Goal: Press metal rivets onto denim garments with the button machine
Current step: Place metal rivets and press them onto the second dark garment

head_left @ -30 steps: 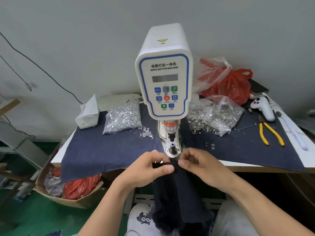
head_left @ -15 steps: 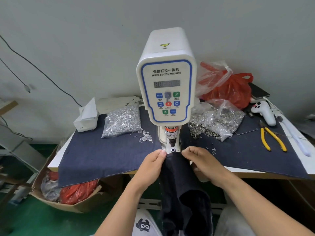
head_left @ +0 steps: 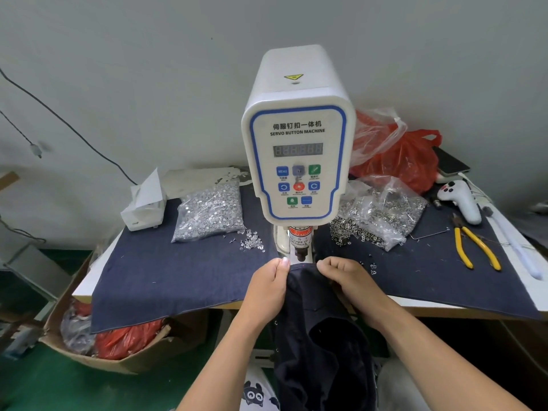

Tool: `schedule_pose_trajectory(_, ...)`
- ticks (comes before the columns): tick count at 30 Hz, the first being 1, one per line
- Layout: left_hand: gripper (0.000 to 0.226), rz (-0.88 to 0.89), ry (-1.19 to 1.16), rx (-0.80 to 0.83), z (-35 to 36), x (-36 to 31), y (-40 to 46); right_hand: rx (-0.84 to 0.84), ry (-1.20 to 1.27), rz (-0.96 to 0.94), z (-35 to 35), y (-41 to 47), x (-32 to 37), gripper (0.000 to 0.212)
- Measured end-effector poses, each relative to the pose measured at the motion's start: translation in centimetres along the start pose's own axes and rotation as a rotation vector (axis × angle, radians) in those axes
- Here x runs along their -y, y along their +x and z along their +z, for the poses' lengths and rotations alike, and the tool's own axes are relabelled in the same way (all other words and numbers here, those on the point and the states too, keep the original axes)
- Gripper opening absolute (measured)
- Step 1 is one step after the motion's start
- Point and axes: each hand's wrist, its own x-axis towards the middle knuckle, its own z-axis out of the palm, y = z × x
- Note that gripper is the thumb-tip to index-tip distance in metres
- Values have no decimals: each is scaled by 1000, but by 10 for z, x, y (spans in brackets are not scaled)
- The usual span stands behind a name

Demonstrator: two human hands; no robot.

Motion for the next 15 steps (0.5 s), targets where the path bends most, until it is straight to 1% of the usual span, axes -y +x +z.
schedule_pose_trajectory(3, 42, -16, -31, 2, 1, 0, 0, -20, -31, -12, 0, 0, 0, 44)
schedule_pose_trajectory(9, 40, -20, -84, 12, 2, -1, -2, -19, 3, -2, 0, 2, -2, 44)
schedule_pose_trajectory(15, 39, -29, -94, 12, 1, -3, -4, -15, -38, -11, -2, 4, -4, 36)
